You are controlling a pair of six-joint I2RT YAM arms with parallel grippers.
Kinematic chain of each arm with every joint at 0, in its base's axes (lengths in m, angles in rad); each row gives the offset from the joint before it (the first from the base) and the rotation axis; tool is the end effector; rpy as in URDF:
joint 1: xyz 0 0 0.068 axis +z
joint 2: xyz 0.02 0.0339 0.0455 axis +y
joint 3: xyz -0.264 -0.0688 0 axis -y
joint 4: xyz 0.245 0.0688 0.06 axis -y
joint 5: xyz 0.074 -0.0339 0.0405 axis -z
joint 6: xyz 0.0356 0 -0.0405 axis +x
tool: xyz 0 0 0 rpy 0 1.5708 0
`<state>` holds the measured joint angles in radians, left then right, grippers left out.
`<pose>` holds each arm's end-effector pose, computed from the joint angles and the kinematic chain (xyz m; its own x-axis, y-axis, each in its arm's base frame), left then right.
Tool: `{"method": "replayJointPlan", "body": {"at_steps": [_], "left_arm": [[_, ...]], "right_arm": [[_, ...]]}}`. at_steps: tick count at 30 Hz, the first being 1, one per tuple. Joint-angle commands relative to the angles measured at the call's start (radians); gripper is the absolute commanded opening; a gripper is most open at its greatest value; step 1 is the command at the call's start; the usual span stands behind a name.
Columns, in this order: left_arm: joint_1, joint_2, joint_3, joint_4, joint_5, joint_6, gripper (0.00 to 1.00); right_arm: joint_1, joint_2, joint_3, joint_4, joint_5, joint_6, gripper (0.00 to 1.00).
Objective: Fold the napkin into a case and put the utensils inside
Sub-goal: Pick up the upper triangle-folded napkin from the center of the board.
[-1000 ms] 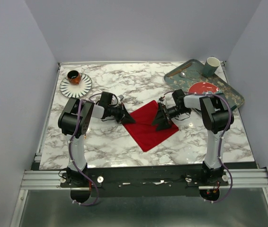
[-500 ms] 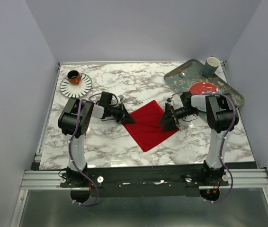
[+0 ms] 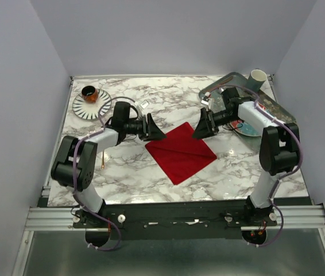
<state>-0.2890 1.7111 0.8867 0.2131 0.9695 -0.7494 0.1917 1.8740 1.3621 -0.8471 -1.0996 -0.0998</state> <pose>0.3218 -0.1263 0.1818 -0.9535 -0.1185 -0.2771 0.2171 0.3675 -0.9043 0.3481 0.0999 0.2096 -0.9280 -0.2262 -0.2960 -0.3646 0.3894 0.8458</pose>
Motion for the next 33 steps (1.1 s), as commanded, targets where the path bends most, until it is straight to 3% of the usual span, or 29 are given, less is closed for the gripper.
{"method": "replayJointPlan", "body": {"at_steps": [1,3,9,14,21,33], "left_arm": [[0.004,-0.210,0.093,-0.334,-0.062,0.385,0.65],[0.004,-0.267,0.136,-0.513,-0.132,0.573,0.72],[0.007,-0.406,0.219,-0.892,-0.334,0.896,0.73],[0.007,-0.389,0.290,-1.043,-0.354,1.141,0.71],[0.002,-0.182,0.521,-1.091,-0.344,1.107,0.56],[-0.032,0.287,0.790,-1.058,-0.336,1.115,0.61]], "right_arm": [[0.002,-0.114,0.061,-0.119,0.236,-0.130,0.86],[0.000,-0.168,0.058,-0.145,0.317,-0.172,0.88],[0.000,-0.190,0.017,-0.116,0.452,-0.201,0.86],[0.000,-0.113,0.006,-0.029,0.549,-0.206,0.79],[0.002,0.011,0.101,0.000,0.471,-0.183,0.70],[0.002,0.137,0.155,-0.012,0.422,-0.181,0.71]]}}
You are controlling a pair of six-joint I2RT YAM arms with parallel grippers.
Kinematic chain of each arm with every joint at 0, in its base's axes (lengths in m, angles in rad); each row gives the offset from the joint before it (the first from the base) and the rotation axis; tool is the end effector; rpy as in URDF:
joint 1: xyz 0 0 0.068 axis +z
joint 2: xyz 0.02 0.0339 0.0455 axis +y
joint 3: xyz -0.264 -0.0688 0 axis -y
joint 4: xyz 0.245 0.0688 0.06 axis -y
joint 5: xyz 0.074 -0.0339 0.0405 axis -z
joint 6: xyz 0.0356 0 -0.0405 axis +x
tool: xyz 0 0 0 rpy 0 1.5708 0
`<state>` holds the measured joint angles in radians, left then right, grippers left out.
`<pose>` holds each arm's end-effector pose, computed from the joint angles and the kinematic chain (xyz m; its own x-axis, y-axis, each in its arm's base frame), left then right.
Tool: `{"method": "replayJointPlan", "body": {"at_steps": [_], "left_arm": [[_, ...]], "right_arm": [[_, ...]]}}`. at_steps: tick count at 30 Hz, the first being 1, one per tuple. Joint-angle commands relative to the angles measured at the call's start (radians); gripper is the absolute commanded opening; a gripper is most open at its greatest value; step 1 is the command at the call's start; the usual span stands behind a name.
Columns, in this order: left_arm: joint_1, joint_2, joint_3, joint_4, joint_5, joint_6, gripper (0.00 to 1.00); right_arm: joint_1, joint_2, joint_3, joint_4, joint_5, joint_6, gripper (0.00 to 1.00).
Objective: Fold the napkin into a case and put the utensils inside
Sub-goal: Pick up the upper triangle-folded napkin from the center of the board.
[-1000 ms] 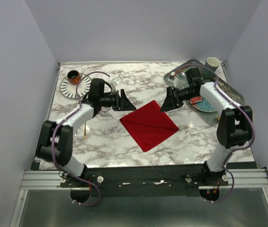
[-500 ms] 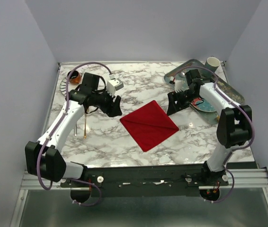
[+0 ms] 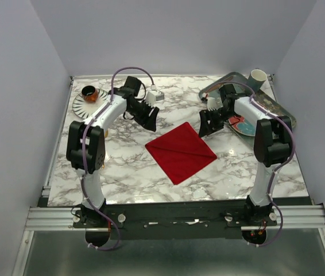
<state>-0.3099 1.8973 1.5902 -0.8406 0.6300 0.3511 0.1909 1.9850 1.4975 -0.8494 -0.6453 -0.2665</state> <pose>0.3732 -0.1415 0.2530 -0.6514 0.5004 -0.5703 0.7464 0.5577 -0.3632 0.3833 0.0959 0.1938 -0.8454 -0.3777 -0.3777 -0.5298 0.6826 0.5034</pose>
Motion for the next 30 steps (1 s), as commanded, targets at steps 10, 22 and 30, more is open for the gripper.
{"method": "replayJointPlan", "body": {"at_steps": [10,22,30], "left_arm": [[-0.051,0.252,0.061,-0.003,0.045,0.023,0.47],[-0.051,0.060,-0.349,0.083,0.068,0.015,0.25],[-0.037,-0.116,-0.437,0.155,0.105,-0.029,0.62]], "right_arm": [[0.001,0.112,0.069,-0.048,-0.036,-0.057,0.72],[0.045,0.150,-0.005,0.004,-0.108,-0.036,0.63],[0.101,0.094,-0.068,0.029,-0.114,-0.051,0.61]]}}
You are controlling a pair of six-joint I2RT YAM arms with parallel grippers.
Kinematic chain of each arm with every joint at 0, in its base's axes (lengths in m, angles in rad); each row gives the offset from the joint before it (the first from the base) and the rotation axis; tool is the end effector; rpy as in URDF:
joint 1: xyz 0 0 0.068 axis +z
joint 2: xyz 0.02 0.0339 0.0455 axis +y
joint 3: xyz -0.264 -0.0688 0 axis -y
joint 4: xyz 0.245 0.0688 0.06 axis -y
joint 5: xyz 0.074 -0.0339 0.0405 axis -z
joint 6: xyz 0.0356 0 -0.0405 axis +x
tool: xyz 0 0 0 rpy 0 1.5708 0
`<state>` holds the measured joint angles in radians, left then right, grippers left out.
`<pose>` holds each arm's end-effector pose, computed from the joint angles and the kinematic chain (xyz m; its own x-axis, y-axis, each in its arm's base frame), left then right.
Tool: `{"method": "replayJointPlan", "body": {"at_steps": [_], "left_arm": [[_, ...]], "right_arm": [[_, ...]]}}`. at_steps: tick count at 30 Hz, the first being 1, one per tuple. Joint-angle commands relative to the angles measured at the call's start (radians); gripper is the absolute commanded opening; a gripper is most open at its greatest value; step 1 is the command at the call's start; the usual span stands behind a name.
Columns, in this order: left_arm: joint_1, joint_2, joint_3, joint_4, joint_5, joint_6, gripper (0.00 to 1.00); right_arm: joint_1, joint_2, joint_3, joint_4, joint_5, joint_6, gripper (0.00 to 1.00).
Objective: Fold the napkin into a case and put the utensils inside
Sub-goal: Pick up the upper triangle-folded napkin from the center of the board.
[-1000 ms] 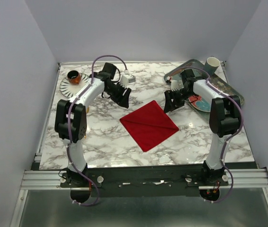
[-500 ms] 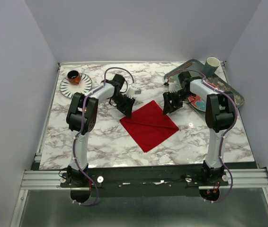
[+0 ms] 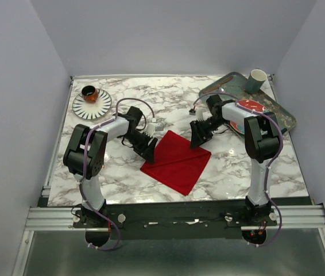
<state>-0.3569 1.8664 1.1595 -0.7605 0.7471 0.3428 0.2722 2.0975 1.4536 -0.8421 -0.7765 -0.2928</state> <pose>0.3031 -0.1388 0.1530 -0.7695 0.5501 -0.3244 0.6166 0.5076 -0.6019 0.3719 0.1297 0.1436 -0.8470 -0.4502 -0.2826 -0.5154 0.5653 0.6441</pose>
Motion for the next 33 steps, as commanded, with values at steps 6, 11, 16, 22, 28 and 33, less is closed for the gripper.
{"method": "replayJointPlan", "body": {"at_steps": [6,11,16,22,28,33], "left_arm": [[0.010,-0.026,0.165,0.133,-0.035,-0.093,0.61],[0.009,0.123,0.313,0.145,-0.025,-0.131,0.52],[0.010,0.230,0.425,0.133,0.029,-0.163,0.43],[0.009,0.307,0.463,0.161,0.038,-0.203,0.45],[-0.007,0.361,0.479,0.184,0.074,-0.240,0.45],[-0.014,0.382,0.482,0.208,0.104,-0.258,0.34]], "right_arm": [[0.019,-0.034,0.063,-0.003,0.062,-0.057,0.61],[0.019,0.022,0.168,-0.006,0.020,-0.020,0.62],[0.021,0.091,0.263,-0.006,-0.041,0.018,0.62],[0.021,0.148,0.286,0.005,-0.067,0.035,0.63],[0.027,0.180,0.269,0.024,-0.087,0.050,0.59],[0.032,0.200,0.266,0.049,-0.112,0.076,0.55]]}}
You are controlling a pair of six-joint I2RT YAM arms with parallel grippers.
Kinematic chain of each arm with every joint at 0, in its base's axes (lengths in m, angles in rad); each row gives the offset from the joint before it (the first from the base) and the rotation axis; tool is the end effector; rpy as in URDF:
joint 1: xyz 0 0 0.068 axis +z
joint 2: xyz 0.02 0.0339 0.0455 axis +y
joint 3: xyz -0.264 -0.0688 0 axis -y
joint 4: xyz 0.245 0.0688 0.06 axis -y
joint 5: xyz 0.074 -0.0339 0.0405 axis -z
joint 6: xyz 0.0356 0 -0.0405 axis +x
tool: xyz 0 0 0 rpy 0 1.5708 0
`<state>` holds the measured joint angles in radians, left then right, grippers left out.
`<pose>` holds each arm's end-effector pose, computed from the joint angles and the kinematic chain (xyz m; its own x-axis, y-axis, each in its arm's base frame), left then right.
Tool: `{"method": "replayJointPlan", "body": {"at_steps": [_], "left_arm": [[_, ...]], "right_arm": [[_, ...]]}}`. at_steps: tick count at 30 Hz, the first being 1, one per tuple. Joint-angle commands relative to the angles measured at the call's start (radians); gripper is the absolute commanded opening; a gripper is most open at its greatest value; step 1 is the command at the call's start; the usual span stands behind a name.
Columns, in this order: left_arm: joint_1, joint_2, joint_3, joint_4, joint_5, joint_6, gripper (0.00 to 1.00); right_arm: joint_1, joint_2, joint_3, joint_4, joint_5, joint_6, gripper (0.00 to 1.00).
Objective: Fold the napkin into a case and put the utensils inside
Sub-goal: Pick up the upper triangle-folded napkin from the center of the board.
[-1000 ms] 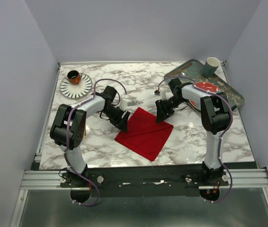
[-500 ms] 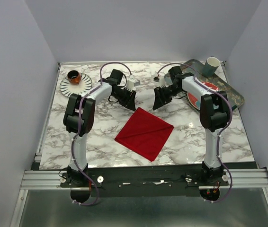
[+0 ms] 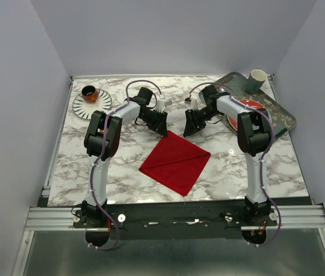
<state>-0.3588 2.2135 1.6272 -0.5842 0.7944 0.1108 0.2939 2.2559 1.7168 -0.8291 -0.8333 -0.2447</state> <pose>0.4162 -0.1832 0.1481 -0.8010 0.3832 -0.4600 0.5986 0.5193 -0.6099 0.4210 0.1549 0.1477 -0.8279 -0.4208 -0.3709 -0.5544 0.5138 0.6547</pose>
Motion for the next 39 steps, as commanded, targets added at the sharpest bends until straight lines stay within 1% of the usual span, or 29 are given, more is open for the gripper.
{"method": "replayJointPlan", "body": {"at_steps": [1,4,5,6,8,11,14,17,19,22,23,28,31,32,34,35,36,37,38,39], "left_arm": [[-0.012,0.034,0.013,0.035,0.060,-0.026,0.31],[-0.012,0.003,-0.009,0.058,0.077,-0.011,0.25],[-0.012,-0.020,-0.015,0.061,0.078,-0.002,0.24],[-0.014,-0.032,-0.026,0.070,0.078,0.004,0.22],[-0.016,-0.067,-0.055,0.101,0.088,0.016,0.21],[-0.014,-0.092,-0.073,0.112,0.103,0.023,0.20],[-0.016,-0.101,-0.079,0.116,0.105,0.032,0.16],[-0.017,-0.112,-0.090,0.119,0.106,0.041,0.16],[-0.017,-0.117,-0.099,0.119,0.108,0.046,0.16],[-0.019,-0.121,-0.104,0.122,0.104,0.053,0.16],[-0.020,-0.120,-0.105,0.121,0.103,0.053,0.16],[-0.020,-0.118,-0.105,0.121,0.108,0.058,0.16],[-0.019,-0.115,-0.109,0.121,0.101,0.067,0.19],[-0.019,-0.115,-0.109,0.121,0.101,0.069,0.20],[-0.019,-0.112,-0.107,0.119,0.094,0.066,0.24],[-0.017,-0.107,-0.105,0.121,0.094,0.067,0.27],[-0.016,-0.104,-0.104,0.118,0.094,0.069,0.30],[-0.014,-0.101,-0.099,0.115,0.092,0.070,0.41],[-0.012,-0.094,-0.098,0.113,0.091,0.069,0.45],[-0.011,-0.089,-0.095,0.110,0.089,0.070,0.50]], "right_arm": [[0.011,0.039,0.003,0.039,-0.056,0.030,0.56],[0.017,0.041,0.012,0.047,-0.058,0.041,0.64],[0.019,0.045,0.021,0.047,-0.061,0.044,0.70],[0.019,0.048,0.026,0.047,-0.059,0.044,0.73],[0.027,0.059,0.038,0.047,-0.064,0.042,0.78],[0.039,0.074,0.047,0.041,-0.069,0.035,0.84],[0.050,0.099,0.064,0.033,-0.076,0.033,0.86],[0.057,0.122,0.086,0.027,-0.090,0.036,0.86],[0.062,0.134,0.099,0.025,-0.096,0.036,0.84],[0.060,0.139,0.107,0.025,-0.136,0.035,0.74],[0.062,0.139,0.109,0.030,-0.167,0.042,0.68],[0.076,0.142,0.122,0.038,-0.207,0.047,0.60],[0.082,0.131,0.110,0.039,-0.208,0.032,0.52],[0.080,0.128,0.106,0.042,-0.205,0.022,0.47],[0.080,0.114,0.089,0.050,-0.201,0.015,0.43],[0.080,0.108,0.081,0.059,-0.201,0.010,0.38],[0.080,0.103,0.078,0.062,-0.202,0.004,0.36],[0.082,0.096,0.069,0.065,-0.204,0.002,0.35],[0.080,0.093,0.066,0.073,-0.207,0.002,0.32],[0.082,0.088,0.064,0.076,-0.210,0.001,0.31]]}}
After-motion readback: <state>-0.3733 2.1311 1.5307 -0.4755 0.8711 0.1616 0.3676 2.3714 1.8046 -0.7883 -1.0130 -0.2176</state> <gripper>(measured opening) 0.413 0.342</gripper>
